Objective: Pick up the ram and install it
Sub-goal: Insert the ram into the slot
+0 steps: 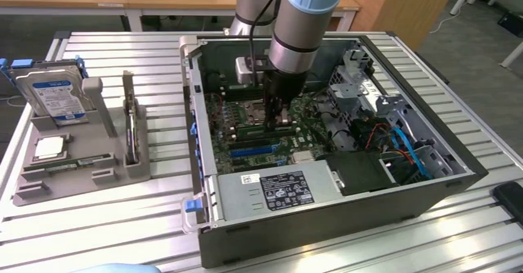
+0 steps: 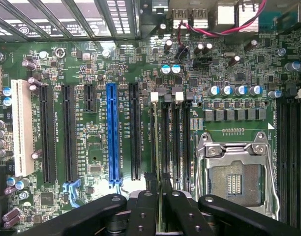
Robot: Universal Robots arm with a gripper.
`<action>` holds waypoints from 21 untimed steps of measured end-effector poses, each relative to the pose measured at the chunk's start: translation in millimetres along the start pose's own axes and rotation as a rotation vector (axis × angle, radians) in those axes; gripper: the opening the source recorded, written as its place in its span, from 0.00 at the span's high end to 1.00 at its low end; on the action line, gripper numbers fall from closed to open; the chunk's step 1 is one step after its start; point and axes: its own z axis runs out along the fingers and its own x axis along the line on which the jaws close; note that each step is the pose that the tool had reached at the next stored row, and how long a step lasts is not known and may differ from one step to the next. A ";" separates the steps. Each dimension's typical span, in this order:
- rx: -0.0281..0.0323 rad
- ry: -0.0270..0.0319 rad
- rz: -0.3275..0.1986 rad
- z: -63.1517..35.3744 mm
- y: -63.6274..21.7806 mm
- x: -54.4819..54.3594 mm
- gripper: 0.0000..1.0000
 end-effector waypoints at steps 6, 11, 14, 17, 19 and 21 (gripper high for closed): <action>0.0003 0.0002 0.000 1.5 -0.1 0.0 0.87; 0.0005 -0.0003 0.000 1.7 -0.1 -0.1 0.87; 0.0004 -0.0002 0.000 1.7 -0.1 -0.1 0.80; 0.0004 -0.0001 0.000 1.7 -0.1 -0.1 0.68; 0.0004 -0.0001 0.000 1.7 -0.1 -0.1 0.62; 0.0004 0.0000 0.000 1.6 -0.1 -0.1 0.62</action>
